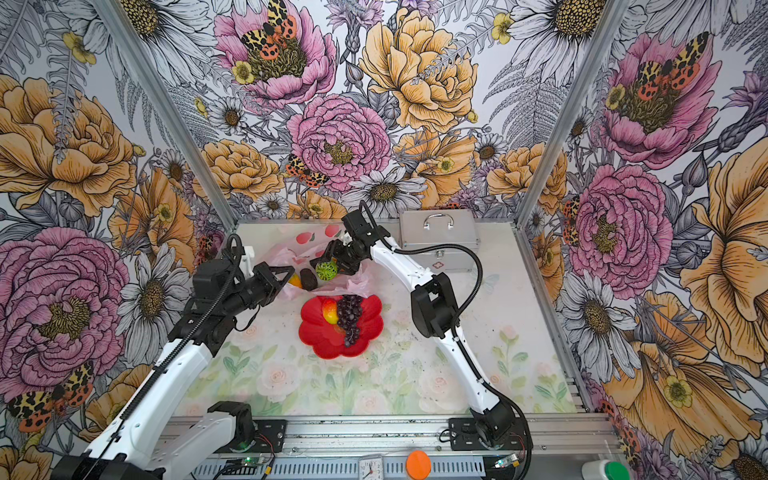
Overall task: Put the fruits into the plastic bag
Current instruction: 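Push the custard apple deeper into the bag and open the right gripper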
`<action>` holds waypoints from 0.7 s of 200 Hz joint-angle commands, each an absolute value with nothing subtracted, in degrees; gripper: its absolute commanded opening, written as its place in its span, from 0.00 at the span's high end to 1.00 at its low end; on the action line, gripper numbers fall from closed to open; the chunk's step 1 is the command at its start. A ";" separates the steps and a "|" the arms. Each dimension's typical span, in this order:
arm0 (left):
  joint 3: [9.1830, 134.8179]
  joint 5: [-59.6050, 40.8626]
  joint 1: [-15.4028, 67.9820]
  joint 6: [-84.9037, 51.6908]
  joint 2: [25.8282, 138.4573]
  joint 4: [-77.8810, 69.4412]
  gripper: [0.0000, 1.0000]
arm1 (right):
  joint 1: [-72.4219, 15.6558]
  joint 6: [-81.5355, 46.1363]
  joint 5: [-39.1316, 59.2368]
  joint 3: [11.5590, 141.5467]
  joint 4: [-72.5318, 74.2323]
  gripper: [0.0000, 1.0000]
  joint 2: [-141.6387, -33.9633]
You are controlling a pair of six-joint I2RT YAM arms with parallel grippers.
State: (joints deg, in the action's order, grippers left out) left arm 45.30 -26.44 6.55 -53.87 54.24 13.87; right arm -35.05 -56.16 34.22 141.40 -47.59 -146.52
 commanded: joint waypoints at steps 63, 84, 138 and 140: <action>45.73 -27.15 6.59 -52.97 54.58 13.01 1.00 | -34.69 -56.76 34.08 143.74 -45.36 0.20 -147.63; 45.87 -27.17 6.57 -53.00 54.72 12.92 1.00 | -34.68 -56.81 34.45 143.96 -44.83 0.19 -147.65; 45.90 -27.17 6.48 -53.09 55.11 12.75 1.00 | -34.30 -56.66 34.73 143.88 -44.74 0.19 -147.57; 45.88 -27.18 6.50 -53.15 55.11 12.75 1.00 | -34.28 -56.68 34.76 143.85 -44.74 0.19 -147.57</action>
